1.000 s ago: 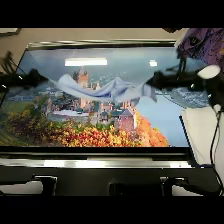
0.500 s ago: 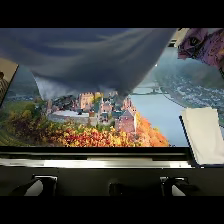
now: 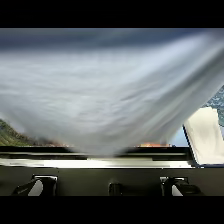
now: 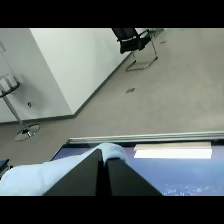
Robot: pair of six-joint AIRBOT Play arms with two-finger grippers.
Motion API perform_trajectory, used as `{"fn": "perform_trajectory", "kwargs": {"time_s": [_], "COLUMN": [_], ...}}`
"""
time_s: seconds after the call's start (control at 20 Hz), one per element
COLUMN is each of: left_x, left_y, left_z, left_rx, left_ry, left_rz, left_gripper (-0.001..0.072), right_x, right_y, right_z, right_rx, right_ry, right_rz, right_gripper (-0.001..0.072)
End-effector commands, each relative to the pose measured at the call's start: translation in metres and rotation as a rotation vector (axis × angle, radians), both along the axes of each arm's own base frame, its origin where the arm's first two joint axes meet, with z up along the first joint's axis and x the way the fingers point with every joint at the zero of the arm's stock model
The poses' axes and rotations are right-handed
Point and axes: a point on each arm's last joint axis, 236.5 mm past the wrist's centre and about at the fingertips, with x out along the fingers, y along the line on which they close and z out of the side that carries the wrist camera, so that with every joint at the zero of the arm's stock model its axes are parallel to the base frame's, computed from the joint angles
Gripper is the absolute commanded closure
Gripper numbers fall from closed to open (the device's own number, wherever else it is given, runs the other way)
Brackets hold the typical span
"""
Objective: Fold the clothes and pants, and hang the long-sleeved shirts on hangers.
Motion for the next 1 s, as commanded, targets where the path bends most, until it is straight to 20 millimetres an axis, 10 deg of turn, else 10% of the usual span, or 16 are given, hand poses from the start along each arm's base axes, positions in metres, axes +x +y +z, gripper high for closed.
{"fn": "perform_trajectory", "kwargs": {"time_s": [0.0,0.25,0.55,0.75,0.95], "left_x": [0.059,0.185,0.286,0.293,0.295], "left_y": [0.017,0.029,0.034,0.021,-0.005], "left_z": [-0.057,-0.233,-0.416,-0.493,-0.516], "left_rx": [-0.077,-0.145,-0.217,-0.239,-0.288], "left_ry": [0.17,0.58,0.805,0.932,0.973], "left_rz": [-0.018,-0.095,-0.065,-0.083,-0.126], "left_gripper": [0.0692,0.0692,0.0692,0.0691,0.0685], "right_x": [0.084,0.226,0.329,0.343,0.341], "right_y": [-0.001,0.018,0.076,0.082,0.083], "right_z": [-0.065,-0.274,-0.469,-0.543,-0.557], "right_rx": [0.037,0.157,0.174,0.225,0.225], "right_ry": [0.227,0.744,0.912,1.011,1.037], "right_rz": [0.022,0.119,0.085,0.046,0.047], "right_gripper": [0.0683,0.0683,0.0682,0.0682,0.0574]}}
